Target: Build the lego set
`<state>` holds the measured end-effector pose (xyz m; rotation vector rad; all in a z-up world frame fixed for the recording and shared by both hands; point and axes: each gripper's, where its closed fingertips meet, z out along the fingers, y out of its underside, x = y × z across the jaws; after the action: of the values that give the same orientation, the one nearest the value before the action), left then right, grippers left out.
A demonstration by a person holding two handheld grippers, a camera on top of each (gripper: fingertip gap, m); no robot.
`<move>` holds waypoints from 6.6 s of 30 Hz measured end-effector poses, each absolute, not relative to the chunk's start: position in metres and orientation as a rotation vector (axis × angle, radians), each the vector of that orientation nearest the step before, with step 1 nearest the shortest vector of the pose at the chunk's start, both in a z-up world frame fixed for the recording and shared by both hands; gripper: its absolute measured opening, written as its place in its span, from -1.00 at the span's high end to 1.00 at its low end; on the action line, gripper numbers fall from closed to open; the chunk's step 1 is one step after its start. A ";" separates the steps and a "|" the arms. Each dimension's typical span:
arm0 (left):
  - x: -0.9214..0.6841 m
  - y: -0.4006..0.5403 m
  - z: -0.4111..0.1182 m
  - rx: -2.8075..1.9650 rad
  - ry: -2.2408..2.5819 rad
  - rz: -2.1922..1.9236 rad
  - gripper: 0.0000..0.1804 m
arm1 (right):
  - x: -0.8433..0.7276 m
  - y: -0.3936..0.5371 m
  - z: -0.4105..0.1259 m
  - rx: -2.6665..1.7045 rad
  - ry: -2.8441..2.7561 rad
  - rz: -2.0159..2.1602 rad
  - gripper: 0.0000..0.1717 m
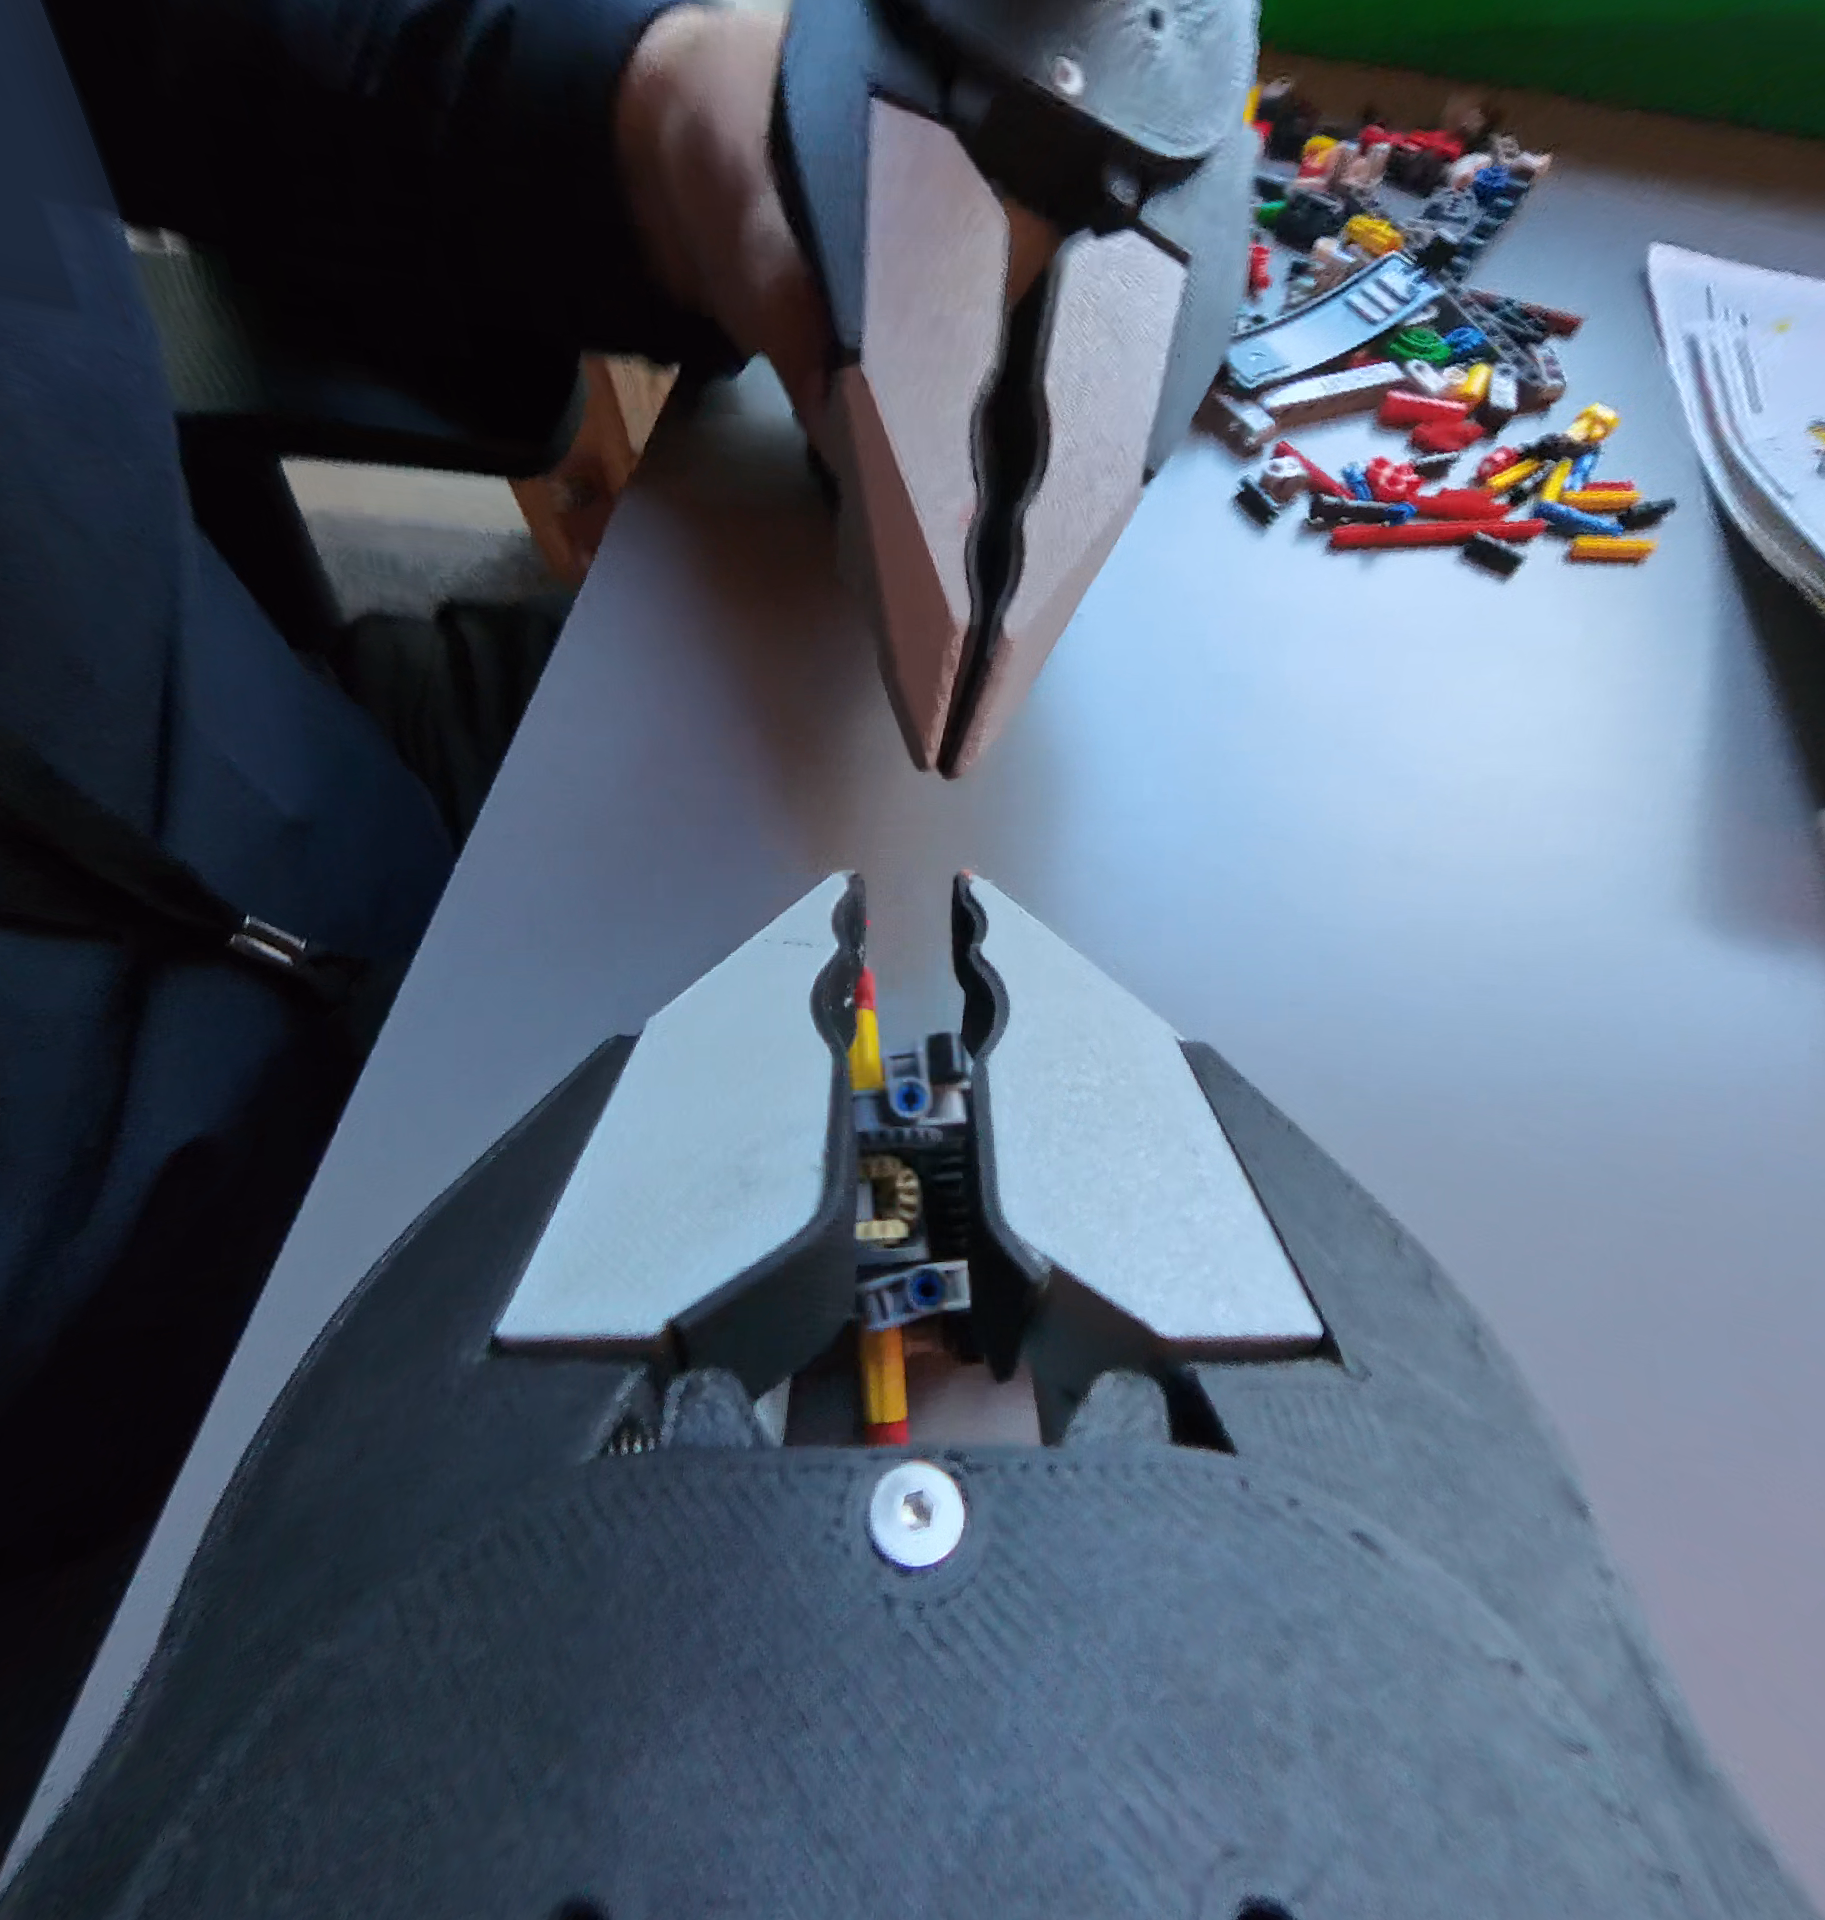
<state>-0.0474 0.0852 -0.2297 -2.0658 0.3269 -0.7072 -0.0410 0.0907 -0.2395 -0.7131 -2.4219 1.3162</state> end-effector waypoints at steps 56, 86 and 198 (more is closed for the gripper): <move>-0.031 0.091 -0.265 -2.248 0.565 -0.372 0.99 | -0.038 0.085 -0.260 -0.566 -2.560 0.984 0.98; -0.034 0.091 -0.264 -2.246 0.564 -0.381 0.99 | -0.028 0.106 -0.261 -0.634 -2.692 0.832 0.91; -0.104 0.118 -0.223 -1.981 0.253 0.157 0.63 | -0.006 0.209 -0.212 -1.055 -1.858 1.252 0.32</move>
<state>-0.1043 0.1176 -0.2228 -1.9808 0.2528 0.1568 -0.0059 0.2093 -0.2117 -1.0546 -1.8578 1.2516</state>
